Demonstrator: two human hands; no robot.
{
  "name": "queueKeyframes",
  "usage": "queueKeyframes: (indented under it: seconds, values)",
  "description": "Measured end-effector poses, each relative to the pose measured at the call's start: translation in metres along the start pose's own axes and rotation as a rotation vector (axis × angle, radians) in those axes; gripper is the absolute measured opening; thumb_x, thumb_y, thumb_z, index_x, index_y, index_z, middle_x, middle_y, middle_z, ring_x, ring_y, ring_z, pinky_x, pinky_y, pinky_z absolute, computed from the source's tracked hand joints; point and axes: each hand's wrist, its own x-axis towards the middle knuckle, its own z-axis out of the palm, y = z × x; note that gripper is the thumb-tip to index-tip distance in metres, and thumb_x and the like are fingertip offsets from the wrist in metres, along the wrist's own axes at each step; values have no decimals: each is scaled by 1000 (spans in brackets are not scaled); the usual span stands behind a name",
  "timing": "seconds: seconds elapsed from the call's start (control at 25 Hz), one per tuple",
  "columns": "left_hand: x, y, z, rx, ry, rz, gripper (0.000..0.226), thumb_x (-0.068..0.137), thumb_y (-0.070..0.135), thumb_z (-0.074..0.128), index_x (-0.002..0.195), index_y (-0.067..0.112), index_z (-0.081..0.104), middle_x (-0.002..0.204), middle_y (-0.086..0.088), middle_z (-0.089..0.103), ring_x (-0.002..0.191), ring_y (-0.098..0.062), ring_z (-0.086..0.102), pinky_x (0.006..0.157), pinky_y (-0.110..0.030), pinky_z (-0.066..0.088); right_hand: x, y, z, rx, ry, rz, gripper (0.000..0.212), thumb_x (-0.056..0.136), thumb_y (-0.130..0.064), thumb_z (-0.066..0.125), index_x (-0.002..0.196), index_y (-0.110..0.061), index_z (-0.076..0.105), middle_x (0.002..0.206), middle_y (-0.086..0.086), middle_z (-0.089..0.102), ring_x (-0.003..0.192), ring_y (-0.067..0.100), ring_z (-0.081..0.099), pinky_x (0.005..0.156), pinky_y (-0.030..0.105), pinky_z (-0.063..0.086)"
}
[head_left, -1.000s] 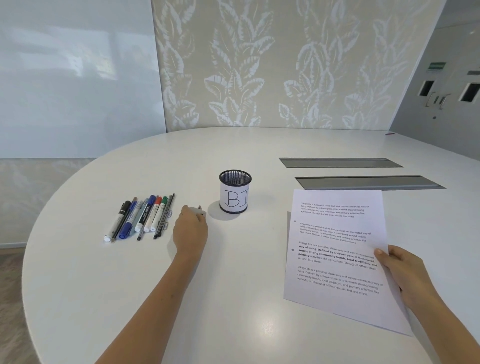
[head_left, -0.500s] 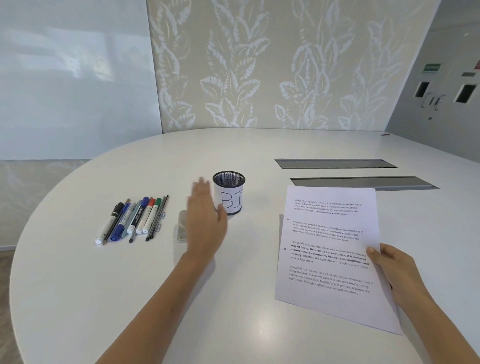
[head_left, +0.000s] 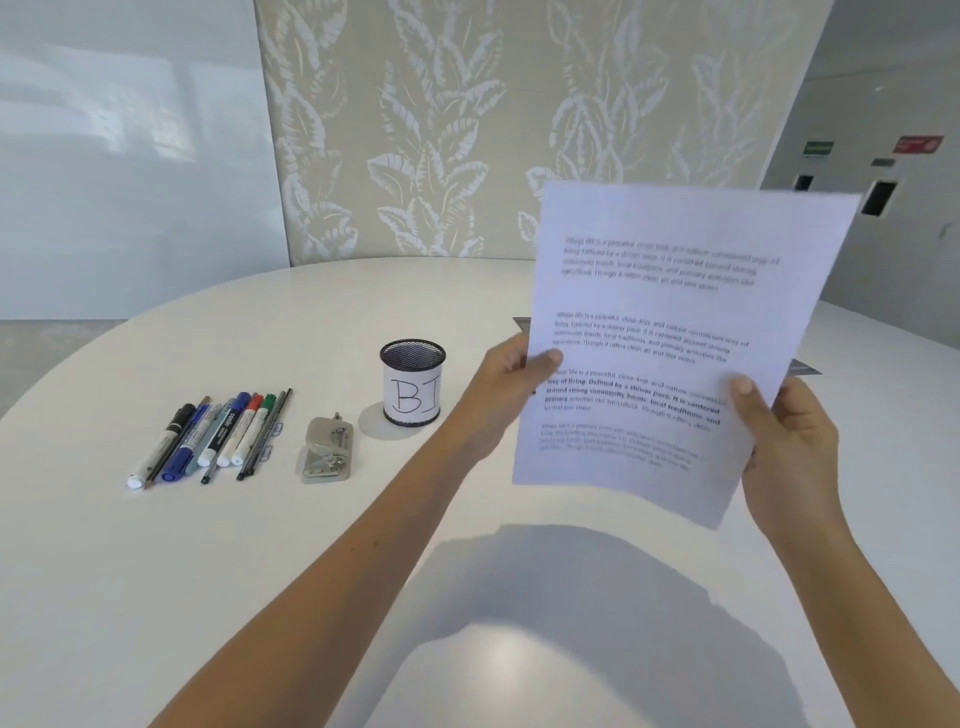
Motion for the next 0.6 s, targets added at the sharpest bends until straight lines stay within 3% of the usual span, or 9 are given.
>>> queueKeyframes:
  seconds: [0.12,0.28,0.4,0.6]
  values:
    - [0,11,18,4,-42,159,27,97,13,49,122,12,59,119,-2,68,111,-20,64,94,-37,52,-2,-16,-2,9,-46,-82,16,87,-33,65,102,-32,69,110,-10,72,102,14,67,82,27,56]
    - [-23,-26,23,104,-9,20,31,96,21,54,126,13,56,128,-8,64,117,-24,61,100,-45,49,-23,8,-14,-33,-49,23,21,85,-29,67,105,-26,70,107,-8,74,98,13,70,73,22,56]
    - [-39,-48,26,146,13,-97,27,97,19,52,122,13,60,123,-9,67,109,-20,66,91,-38,52,-35,27,-21,-47,-44,147,26,81,-28,72,106,-22,72,106,-5,75,99,16,70,73,24,58]
    - [-31,-37,26,93,29,-59,28,97,21,51,122,15,61,121,-8,68,110,-25,65,94,-39,53,-24,21,-17,-32,-91,116,32,80,-33,75,111,-25,70,111,-4,73,100,15,70,74,22,56]
